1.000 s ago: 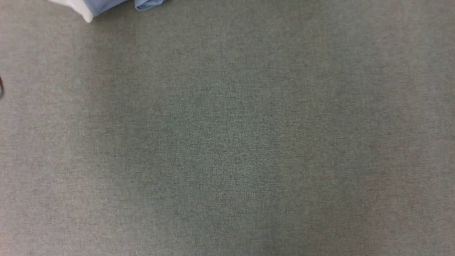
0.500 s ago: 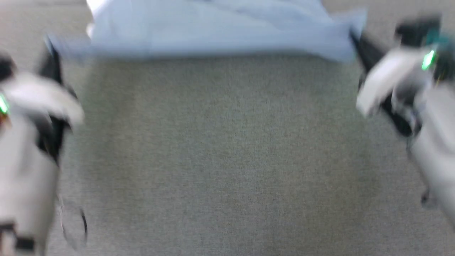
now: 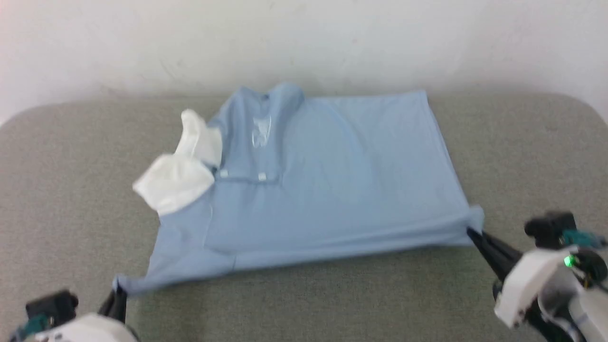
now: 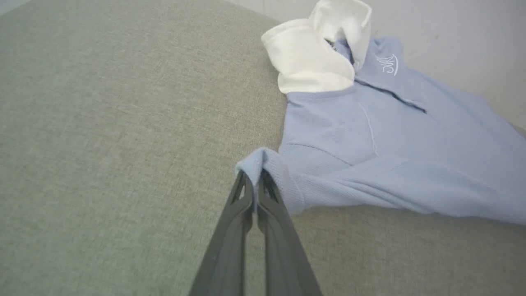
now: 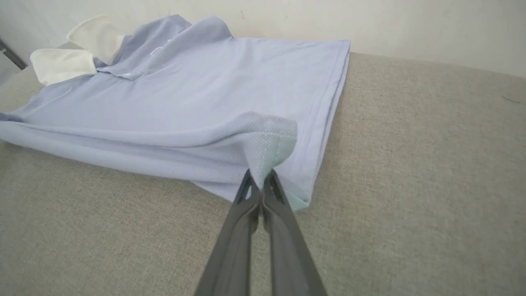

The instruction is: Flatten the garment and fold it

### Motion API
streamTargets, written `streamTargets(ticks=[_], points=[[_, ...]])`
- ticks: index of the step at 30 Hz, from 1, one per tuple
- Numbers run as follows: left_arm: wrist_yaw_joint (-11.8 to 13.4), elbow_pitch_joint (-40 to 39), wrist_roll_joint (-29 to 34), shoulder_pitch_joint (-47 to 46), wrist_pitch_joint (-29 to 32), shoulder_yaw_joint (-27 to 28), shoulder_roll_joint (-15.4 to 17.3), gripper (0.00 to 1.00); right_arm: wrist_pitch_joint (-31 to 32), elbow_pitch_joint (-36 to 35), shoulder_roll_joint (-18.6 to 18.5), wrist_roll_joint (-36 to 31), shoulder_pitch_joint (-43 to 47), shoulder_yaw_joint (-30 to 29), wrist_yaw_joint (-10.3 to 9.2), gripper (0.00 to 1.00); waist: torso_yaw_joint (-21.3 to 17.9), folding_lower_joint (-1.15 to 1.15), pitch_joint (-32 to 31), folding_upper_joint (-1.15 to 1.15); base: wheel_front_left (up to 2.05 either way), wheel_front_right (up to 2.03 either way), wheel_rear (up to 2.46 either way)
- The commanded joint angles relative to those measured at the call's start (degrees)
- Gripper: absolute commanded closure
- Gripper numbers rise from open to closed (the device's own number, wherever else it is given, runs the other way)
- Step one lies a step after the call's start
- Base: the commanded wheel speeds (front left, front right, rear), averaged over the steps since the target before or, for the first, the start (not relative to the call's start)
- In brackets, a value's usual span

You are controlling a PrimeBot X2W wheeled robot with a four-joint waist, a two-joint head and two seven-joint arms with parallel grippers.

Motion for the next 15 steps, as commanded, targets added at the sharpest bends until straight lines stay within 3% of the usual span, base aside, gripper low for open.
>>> streamTargets(ticks=[1, 9, 15], points=[[1.47, -1.11, -0.14, 1.85, 0.47, 0.69, 1.22, 1.0, 0.08, -0.43, -0.42, -0.19, 1.8, -1.19, -0.13, 1.0, 0.74, 0.03, -3.63, 0.0, 0.0, 0.0, 0.0], [12.79, -22.23, -1.76, 20.58, 8.7, 2.65, 4.73, 1.0, 5.25, -10.86, 3.97, -6.05, 20.22, -14.39, -0.13, 1.0, 1.12, 0.03, -5.53, 0.0, 0.0, 0.0, 0.0], [16.47, -30.22, -2.04, 24.35, 11.2, 4.78, 6.97, 1.0, 9.85, -18.31, 9.03, -9.81, 28.05, -22.64, -0.13, 1.0, 1.52, 0.03, -5.17, 0.0, 0.0, 0.0, 0.0]])
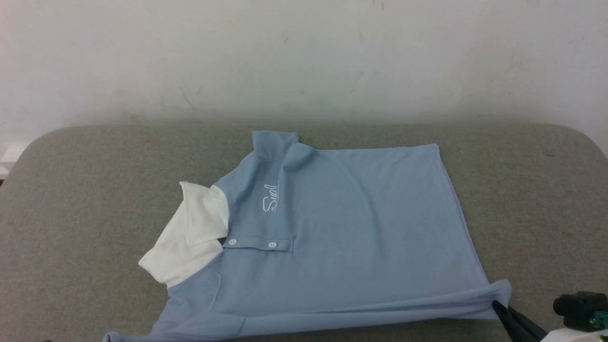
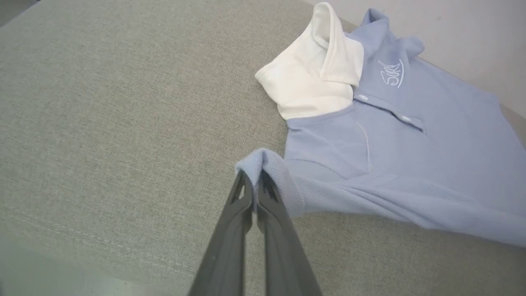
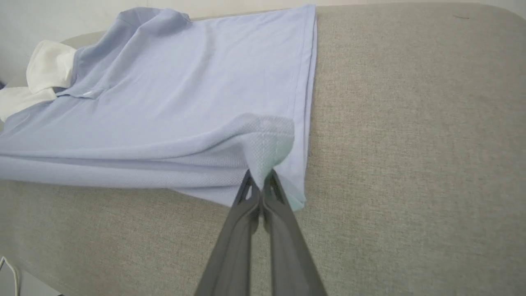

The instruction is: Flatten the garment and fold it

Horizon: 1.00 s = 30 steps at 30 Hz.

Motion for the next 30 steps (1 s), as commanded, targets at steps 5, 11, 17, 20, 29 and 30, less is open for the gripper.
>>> streamTargets(ticks=[5, 11, 17, 20, 29, 30], points=[[-1.55, 1.4, 0.99, -7.42, 0.41, -0.57, 1.1, 1.0, 2.84, -1.32, 2.21, -2.68, -4.1, -2.13, -0.19, 1.0, -0.48, 0.01, 1.74, 0.0, 0.0, 0.0, 0.0], [-7.07, 9.91, 2.19, -21.34, 0.21, -4.15, -0.27, 1.0, 4.67, 5.41, 3.09, -4.63, -15.3, 0.21, -0.19, 1.0, -1.25, 0.01, 5.2, 0.0, 0.0, 0.0, 0.0], [-12.59, 22.58, 3.63, -35.04, -0.88, -7.54, -3.04, 1.0, 4.6, 15.37, 3.42, -5.71, -24.41, 2.36, -0.19, 1.0, -1.34, 0.01, 8.82, 0.0, 0.0, 0.0, 0.0], [-14.7, 29.23, 3.58, -40.18, -1.79, -8.4, -4.95, 1.0, 2.57, 19.58, 3.94, -6.04, -28.31, 3.6, -0.19, 1.0, -1.6, 0.01, 10.29, 0.0, 0.0, 0.0, 0.0], [-21.36, 47.02, 2.26, -48.75, -4.74, -10.3, -9.97, 0.0, -3.21, 31.62, 5.68, -6.33, -34.7, 8.41, -0.19, 0.0, -1.78, 0.01, 11.75, 0.0, 0.0, 0.0, 0.0], [-21.85, 48.22, 2.26, -49.12, -5.43, -10.36, -10.33, 0.0, -4.37, 32.21, 5.68, -6.15, -34.78, 8.98, -0.19, 0.0, -1.64, 0.01, 11.65, 0.0, 0.0, 0.0, 0.0]])
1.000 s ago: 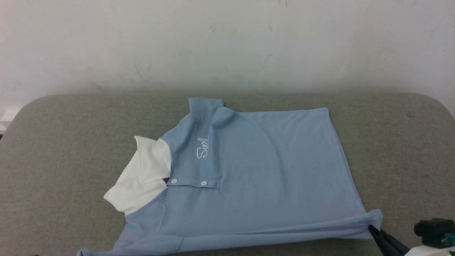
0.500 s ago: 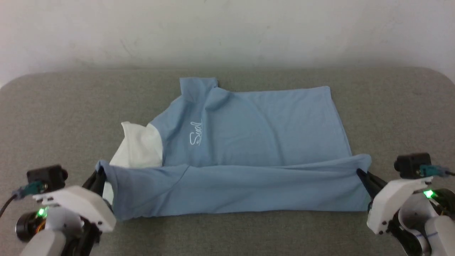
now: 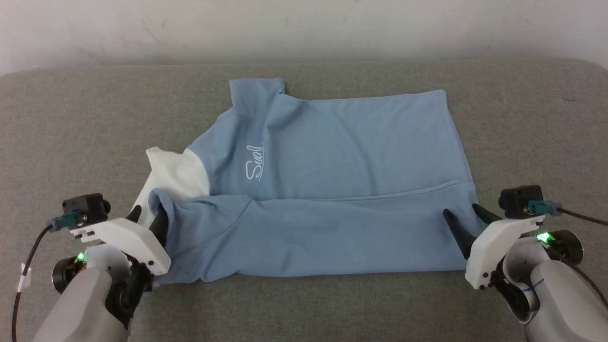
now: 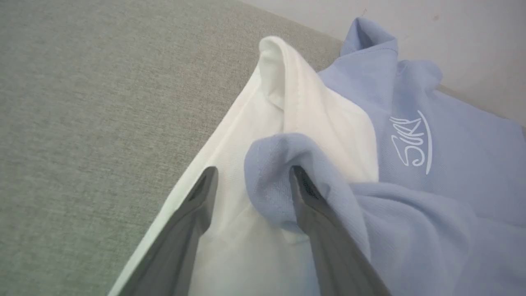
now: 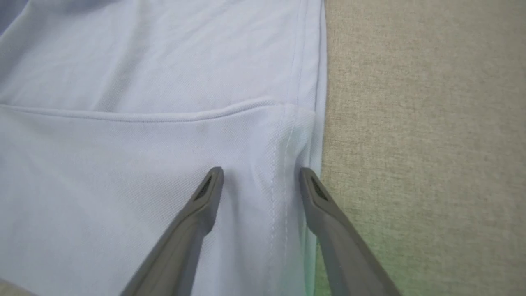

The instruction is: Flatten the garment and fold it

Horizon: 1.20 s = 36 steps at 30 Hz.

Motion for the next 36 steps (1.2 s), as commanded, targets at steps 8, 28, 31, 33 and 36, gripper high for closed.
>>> streamTargets(ticks=[8, 28, 31, 33, 36], points=[[-2.03, 1.13, -1.52, 1.34, -3.87, 1.5, 0.93, 0.0, -14.07, -3.47, -0.51, -1.86, 4.05, -0.45, -0.05, 0.0, 0.78, -0.02, -4.05, 0.0, 0.0, 0.0, 0.0], [3.21, -20.86, -8.0, 14.36, 25.49, -2.59, 12.99, 0.0, -9.52, -37.49, 8.5, -12.56, 26.37, -11.34, -0.05, 0.0, -2.37, -0.02, -6.31, 0.0, 0.0, 0.0, 0.0], [3.29, -18.75, -7.38, 12.96, 25.81, -3.59, 11.99, 0.0, -8.8, -38.83, 8.72, -12.51, 26.11, -11.1, -0.05, 0.0, -3.26, -0.02, -5.15, 0.0, 0.0, 0.0, 0.0], [3.16, -17.67, -7.1, 12.32, 25.99, -4.08, 11.59, 0.0, -8.65, -39.15, 8.74, -12.51, 25.95, -11.05, -0.05, 0.0, -3.51, -0.02, -4.77, 0.0, 0.0, 0.0, 0.0], [2.49, -13.98, -6.13, 10.1, 26.32, -5.71, 10.04, 0.0, -8.06, -39.61, 8.89, -12.47, 25.67, -11.16, -0.05, 0.0, -4.09, -0.02, -3.85, 0.0, 0.0, 0.0, 0.0]])
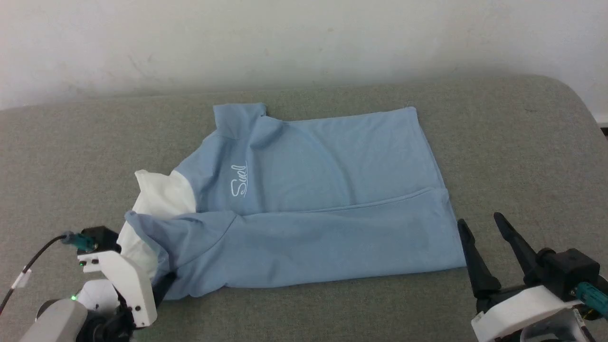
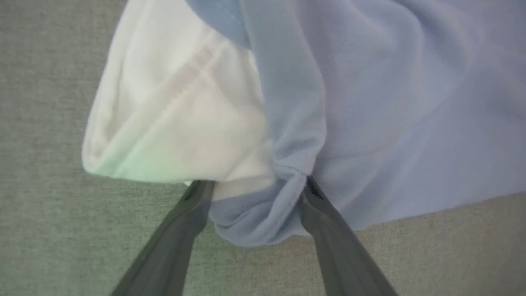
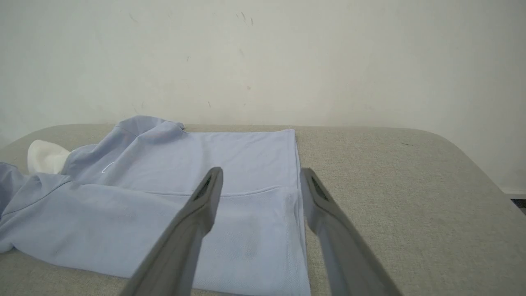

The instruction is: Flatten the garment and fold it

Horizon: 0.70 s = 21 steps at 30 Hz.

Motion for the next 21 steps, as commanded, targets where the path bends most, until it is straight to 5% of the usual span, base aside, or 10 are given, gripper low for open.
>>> streamTargets(ticks=[1, 5, 6, 8, 21], points=[[-0.45, 0.97, 0.26, -0.54, 0.6, -0.89, -1.01, 0.0, 0.19, -0.33, 0.27, 0.05, -0.28, -0.07, -0.04, 0.0, -0.85, 0.0, 0.94, 0.0, 0.0, 0.0, 0.0], [-2.15, 5.21, 0.88, -2.36, 5.1, -4.84, -2.92, 0.0, 1.1, -0.42, 0.22, 0.77, -0.43, -0.44, -0.04, 0.0, -1.2, 0.0, 1.37, 0.0, 0.0, 0.0, 0.0], [-2.62, 5.83, 0.7, -2.54, 6.16, -5.55, -3.39, 0.24, 1.34, -0.43, 0.15, 1.17, -0.52, -0.73, -0.04, 0.0, -1.26, 0.0, 1.39, 0.0, 0.0, 0.0, 0.0], [-3.79, 6.6, -0.39, -2.56, 7.91, -6.36, -4.37, 1.0, 2.89, 0.12, -0.38, 1.96, -0.63, -1.37, -0.04, 0.0, -1.3, 0.0, 1.36, 0.0, 0.0, 0.0, 0.0], [-4.35, 1.72, -0.21, -4.17, 4.71, -4.45, -2.91, 1.0, 27.16, 14.73, -6.59, 9.92, -10.63, -0.9, -0.04, 0.0, 2.05, 0.0, 1.98, 0.0, 0.0, 0.0, 0.0]])
